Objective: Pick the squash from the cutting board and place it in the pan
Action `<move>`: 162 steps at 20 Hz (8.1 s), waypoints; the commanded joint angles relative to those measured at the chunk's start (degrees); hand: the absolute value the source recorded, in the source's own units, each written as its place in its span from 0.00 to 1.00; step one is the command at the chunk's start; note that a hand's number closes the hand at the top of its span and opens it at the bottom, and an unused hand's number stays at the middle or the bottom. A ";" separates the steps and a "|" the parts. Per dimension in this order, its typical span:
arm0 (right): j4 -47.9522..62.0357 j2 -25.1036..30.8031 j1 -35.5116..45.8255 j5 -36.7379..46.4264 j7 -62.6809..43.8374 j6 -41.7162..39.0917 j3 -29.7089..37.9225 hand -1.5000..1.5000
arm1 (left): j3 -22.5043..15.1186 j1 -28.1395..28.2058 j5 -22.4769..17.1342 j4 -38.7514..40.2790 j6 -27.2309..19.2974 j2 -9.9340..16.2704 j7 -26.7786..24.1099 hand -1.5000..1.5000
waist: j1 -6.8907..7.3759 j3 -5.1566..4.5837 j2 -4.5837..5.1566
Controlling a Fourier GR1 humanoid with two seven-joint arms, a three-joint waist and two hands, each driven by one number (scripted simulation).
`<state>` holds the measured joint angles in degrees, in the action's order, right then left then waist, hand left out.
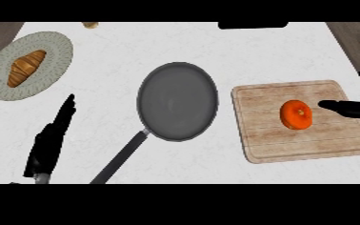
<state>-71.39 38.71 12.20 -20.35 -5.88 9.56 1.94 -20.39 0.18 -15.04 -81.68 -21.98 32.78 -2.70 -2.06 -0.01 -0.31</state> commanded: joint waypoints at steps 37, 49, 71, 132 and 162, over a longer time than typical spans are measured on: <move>-4.71 9.61 21.90 5.96 -48.47 -48.91 -16.42 0.00 | 3.35 1.85 9.01 -7.01 4.15 -3.98 6.15 0.50 | 2.38 -0.03 0.26; -3.70 2.54 22.52 11.33 -53.24 -46.77 -20.57 0.00 | 4.30 2.62 10.79 -8.32 5.99 -7.40 8.23 0.50 | 2.55 -0.03 0.28; 0.92 -3.22 15.57 23.13 -47.88 -48.77 -18.73 0.00 | 9.71 4.52 14.74 -12.54 11.30 -9.64 11.59 0.50 | 2.33 0.01 0.26; -8.99 -38.64 26.55 84.71 -57.94 0.36 -19.57 1.00 | 14.39 4.49 21.37 -10.12 17.57 -16.17 8.30 0.50 | 4.66 0.01 0.89; 28.55 -38.70 35.94 42.85 -23.92 54.23 -11.53 0.00 | 17.07 -0.11 21.29 -7.97 19.31 -15.60 10.24 0.50 | 4.66 0.09 1.04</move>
<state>-43.74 0.23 48.47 24.37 -32.66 54.58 -11.76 -5.06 0.27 6.52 -90.10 -2.73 16.16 7.75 4.07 0.11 0.96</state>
